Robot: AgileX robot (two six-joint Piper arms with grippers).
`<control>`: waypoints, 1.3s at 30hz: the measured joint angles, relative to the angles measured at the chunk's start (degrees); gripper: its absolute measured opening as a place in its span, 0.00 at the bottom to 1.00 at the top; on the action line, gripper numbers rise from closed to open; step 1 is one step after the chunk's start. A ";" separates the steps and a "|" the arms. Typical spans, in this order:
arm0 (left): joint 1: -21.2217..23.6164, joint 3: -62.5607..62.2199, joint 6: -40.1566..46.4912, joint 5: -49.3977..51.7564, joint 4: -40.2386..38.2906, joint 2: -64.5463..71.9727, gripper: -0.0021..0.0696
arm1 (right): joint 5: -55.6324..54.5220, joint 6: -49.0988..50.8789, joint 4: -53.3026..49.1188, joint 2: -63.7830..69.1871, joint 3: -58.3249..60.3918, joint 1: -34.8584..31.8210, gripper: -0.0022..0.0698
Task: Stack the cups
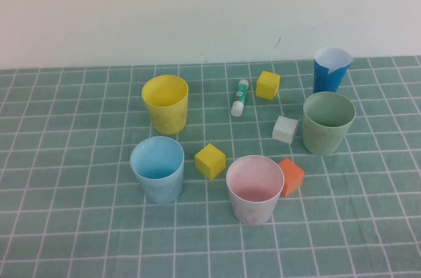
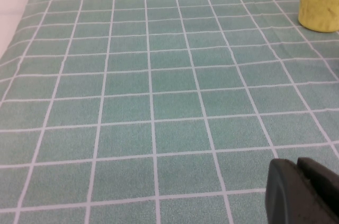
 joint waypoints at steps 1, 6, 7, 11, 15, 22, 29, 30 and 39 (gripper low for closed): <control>0.00 0.00 0.00 0.00 0.00 0.00 0.03 | 0.00 0.00 0.00 0.00 0.00 0.00 0.03; 0.00 0.00 0.12 0.00 0.00 0.00 0.03 | 0.00 0.00 0.00 0.00 0.00 0.00 0.03; 0.00 0.00 0.12 0.00 0.00 0.00 0.03 | 0.00 0.00 0.00 0.00 0.00 0.00 0.03; 0.00 0.00 0.12 0.00 0.00 0.00 0.03 | 0.00 0.00 0.00 0.00 0.00 0.00 0.03; 0.00 0.00 0.12 0.00 0.00 0.00 0.03 | 0.00 0.00 0.00 0.00 0.00 0.00 0.03; 0.00 0.00 0.12 0.00 0.00 0.00 0.03 | 0.00 0.00 -0.10 0.00 0.00 0.00 0.03; -1.39 0.00 0.12 0.00 0.00 0.00 0.03 | 0.00 0.00 -0.12 0.00 0.00 0.00 0.03; -1.52 0.00 0.12 0.00 0.00 0.00 0.03 | 0.00 0.00 -0.12 0.00 0.00 0.00 0.03; -1.64 0.00 0.00 0.00 0.00 0.00 0.03 | -0.04 0.00 0.29 0.00 0.00 0.00 0.03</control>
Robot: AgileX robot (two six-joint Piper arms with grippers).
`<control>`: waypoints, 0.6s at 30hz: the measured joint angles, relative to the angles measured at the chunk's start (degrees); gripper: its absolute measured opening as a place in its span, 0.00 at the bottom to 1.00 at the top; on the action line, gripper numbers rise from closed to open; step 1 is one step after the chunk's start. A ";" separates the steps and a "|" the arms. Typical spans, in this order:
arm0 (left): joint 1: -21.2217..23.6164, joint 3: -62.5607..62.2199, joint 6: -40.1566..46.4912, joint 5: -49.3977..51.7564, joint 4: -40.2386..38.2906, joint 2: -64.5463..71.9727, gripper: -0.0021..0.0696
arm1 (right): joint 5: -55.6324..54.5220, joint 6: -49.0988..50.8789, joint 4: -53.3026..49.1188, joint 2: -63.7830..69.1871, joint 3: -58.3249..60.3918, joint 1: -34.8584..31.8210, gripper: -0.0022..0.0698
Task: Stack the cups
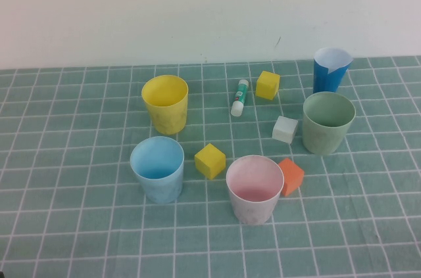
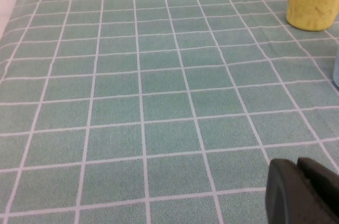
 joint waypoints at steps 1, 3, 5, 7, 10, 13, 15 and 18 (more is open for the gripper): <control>0.00 0.00 0.00 0.00 0.00 0.00 0.03 | 0.00 0.00 0.42 0.00 0.00 0.00 0.03; 0.00 0.00 0.00 0.00 0.00 0.00 0.03 | 0.00 0.00 1.05 0.00 0.00 0.00 0.03; 0.00 0.00 0.00 0.00 0.00 0.00 0.03 | -0.09 0.00 1.28 0.00 0.00 0.00 0.03; 0.00 0.00 0.00 0.00 0.00 0.00 0.03 | -0.09 0.00 1.54 0.00 0.00 0.00 0.03; 0.00 0.00 0.00 0.00 0.00 0.00 0.03 | -0.09 0.00 1.77 0.00 0.00 0.00 0.03; 0.00 0.00 0.00 0.00 0.00 0.00 0.03 | -0.09 0.00 1.76 0.00 0.00 0.00 0.03; 0.00 0.00 0.00 0.00 0.00 0.00 0.03 | -0.09 0.00 1.79 0.00 0.00 0.00 0.03; 0.00 0.00 0.00 0.00 0.00 0.00 0.03 | -0.09 0.00 1.89 0.00 0.00 0.00 0.03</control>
